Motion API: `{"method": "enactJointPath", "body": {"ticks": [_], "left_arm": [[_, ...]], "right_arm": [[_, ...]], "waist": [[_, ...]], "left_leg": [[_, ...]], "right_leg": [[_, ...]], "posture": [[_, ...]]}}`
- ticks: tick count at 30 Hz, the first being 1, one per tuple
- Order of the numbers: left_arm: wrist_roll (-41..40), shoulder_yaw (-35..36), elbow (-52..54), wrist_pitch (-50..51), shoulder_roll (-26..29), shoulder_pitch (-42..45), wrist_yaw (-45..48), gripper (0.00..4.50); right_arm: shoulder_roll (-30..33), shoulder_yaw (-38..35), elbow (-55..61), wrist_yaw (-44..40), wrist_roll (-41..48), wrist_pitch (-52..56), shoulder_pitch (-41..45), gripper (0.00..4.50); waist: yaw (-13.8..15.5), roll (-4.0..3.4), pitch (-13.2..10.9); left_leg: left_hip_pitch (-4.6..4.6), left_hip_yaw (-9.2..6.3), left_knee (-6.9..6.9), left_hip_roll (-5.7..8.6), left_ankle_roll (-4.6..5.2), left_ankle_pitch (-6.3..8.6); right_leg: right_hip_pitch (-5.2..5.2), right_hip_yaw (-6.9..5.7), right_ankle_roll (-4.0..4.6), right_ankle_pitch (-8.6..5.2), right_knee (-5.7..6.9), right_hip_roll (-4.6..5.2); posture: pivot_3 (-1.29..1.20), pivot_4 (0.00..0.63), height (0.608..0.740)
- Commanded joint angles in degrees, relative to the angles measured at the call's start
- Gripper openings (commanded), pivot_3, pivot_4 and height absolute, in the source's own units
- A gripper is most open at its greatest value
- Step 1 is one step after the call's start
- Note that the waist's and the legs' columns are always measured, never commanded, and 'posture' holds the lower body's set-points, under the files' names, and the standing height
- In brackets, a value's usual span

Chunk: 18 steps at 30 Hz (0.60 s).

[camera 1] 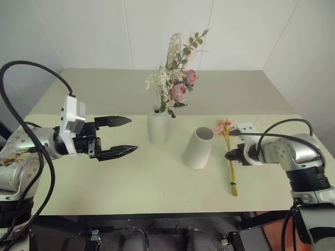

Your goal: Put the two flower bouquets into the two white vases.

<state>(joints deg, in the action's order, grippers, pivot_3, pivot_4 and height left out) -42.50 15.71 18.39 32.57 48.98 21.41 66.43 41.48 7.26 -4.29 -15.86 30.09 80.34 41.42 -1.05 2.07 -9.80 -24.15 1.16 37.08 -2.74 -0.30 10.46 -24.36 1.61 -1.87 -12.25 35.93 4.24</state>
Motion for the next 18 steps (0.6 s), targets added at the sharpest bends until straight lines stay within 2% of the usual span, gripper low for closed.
{"method": "enactJointPath", "body": {"ticks": [1,2,5,9,13,16,18], "left_arm": [[-1.18,2.24,2.01,-1.45,0.08,-0.39,-0.92,4.50],[-1.28,2.18,2.05,-1.46,0.12,-0.40,-1.08,4.50],[-1.30,2.01,1.82,-1.54,0.21,-0.20,-1.26,4.50],[-1.95,2.22,0.04,-0.96,0.45,0.95,-0.90,4.50],[-2.11,1.90,-1.37,-0.53,1.18,1.78,0.17,4.50],[-1.54,1.02,-3.05,-0.53,1.78,3.06,1.49,4.50],[-1.24,0.47,-4.17,-0.62,1.96,4.04,2.20,4.50]], "right_arm": [[0.46,0.09,0.10,-2.05,-2.19,-1.24,0.76,0.37],[0.40,-0.15,0.12,-2.35,-2.69,-1.38,0.65,0.02],[-0.88,-5.29,0.61,-0.60,-3.96,-1.56,-0.06,0.02],[-6.55,-25.80,1.70,5.50,-2.67,-9.47,-0.36,0.02],[-14.92,-42.99,11.14,10.96,2.08,-20.90,-0.37,0.02],[-18.75,-47.53,19.01,11.07,7.92,-24.05,0.15,0.02],[-20.01,-47.30,23.01,11.55,10.49,-24.88,0.57,0.02]], "waist": [[0.00,0.00,0.00],[0.02,0.00,0.00],[0.08,0.00,0.00],[0.22,0.00,0.00],[0.37,-0.01,0.00],[0.24,-0.02,-0.01],[0.11,-0.03,-0.01]], "left_leg": [[0.00,0.00,0.00,-0.02,0.00,0.00],[-0.01,0.00,-0.01,-0.02,0.00,0.00],[-0.01,0.00,-0.01,-0.02,0.00,0.00],[-0.05,0.02,-0.01,-0.01,0.00,0.00],[-0.07,0.02,-0.08,-0.01,0.00,0.00],[-0.06,0.02,-0.10,-0.03,0.00,0.00],[-0.03,0.02,-0.10,-0.04,0.00,0.00]], "right_leg": [[0.00,0.00,0.00,0.00,0.00,-0.02],[-0.01,0.00,0.00,0.00,0.00,-0.02],[-0.01,0.00,0.00,0.00,0.00,-0.02],[-0.05,0.01,-0.01,0.01,0.00,-0.01],[-0.08,-0.01,-0.02,0.01,0.00,-0.02],[-0.09,0.00,-0.02,0.01,0.01,-0.03],[-0.08,0.01,-0.02,0.01,0.04,-0.03]], "posture": [[0.00,0.150,0.740],[0.00,0.150,0.740],[0.00,0.150,0.740],[0.00,0.150,0.740],[0.00,0.150,0.740],[0.00,0.150,0.740],[0.00,0.150,0.740]]}}
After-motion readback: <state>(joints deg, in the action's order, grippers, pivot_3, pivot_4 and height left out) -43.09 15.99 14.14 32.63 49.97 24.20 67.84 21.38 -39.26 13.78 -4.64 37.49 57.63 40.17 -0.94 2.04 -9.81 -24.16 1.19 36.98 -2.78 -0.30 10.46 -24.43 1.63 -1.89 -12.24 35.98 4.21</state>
